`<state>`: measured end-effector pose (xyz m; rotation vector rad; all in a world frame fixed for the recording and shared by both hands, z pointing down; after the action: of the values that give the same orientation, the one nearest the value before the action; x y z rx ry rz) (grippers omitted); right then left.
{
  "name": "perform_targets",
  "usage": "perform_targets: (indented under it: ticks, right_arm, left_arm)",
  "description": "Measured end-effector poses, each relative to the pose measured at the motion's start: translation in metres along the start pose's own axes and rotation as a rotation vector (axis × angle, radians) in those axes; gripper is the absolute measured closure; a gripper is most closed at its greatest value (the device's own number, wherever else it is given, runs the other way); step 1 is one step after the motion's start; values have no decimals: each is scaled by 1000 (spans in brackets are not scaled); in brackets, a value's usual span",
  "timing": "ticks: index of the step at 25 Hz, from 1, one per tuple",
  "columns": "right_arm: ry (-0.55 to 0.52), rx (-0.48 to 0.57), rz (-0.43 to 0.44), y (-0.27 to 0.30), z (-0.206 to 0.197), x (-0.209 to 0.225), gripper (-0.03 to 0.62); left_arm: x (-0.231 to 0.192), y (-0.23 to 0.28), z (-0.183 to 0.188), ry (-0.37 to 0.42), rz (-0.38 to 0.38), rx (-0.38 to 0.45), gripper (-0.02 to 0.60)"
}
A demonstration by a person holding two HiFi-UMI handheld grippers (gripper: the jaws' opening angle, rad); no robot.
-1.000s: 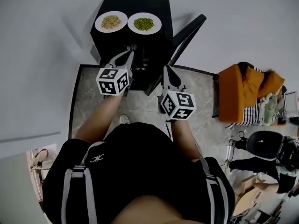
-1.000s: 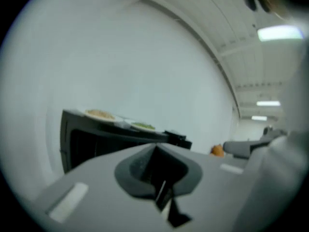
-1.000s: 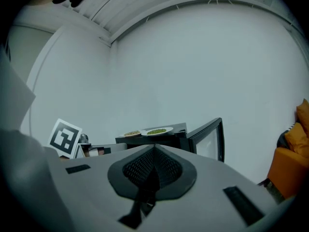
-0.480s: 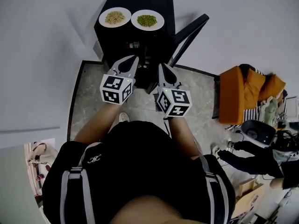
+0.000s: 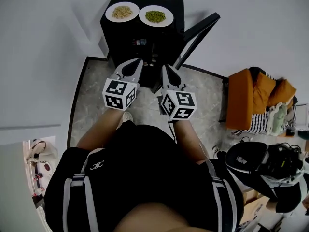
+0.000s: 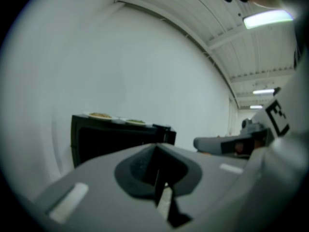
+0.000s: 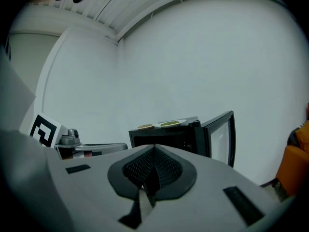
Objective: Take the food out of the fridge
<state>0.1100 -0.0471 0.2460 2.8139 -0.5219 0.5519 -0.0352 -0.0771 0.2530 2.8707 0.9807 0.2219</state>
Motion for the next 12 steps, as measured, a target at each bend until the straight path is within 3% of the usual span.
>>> perform_targets:
  ticks: [5,12]
  right_arm:
    - [13,-45,55,11,-21,-4,594]
    - [53,-142,131,53,-106,9,594]
  left_arm:
    - [-2,-12,-23,-11,60,-6,578]
    - [-13,-19,-117,-105,164,-51,578]
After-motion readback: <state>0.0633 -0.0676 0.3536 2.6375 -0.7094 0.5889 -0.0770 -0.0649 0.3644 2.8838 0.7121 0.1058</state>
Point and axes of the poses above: the fingertips, and each gripper's own axes: y forward along the fingers, x to its right, z out of its top, the point moved 6 cm from there along -y, backward along the fingers, and after that the axes turned 13 degrees about y, right-handed, at the moved point
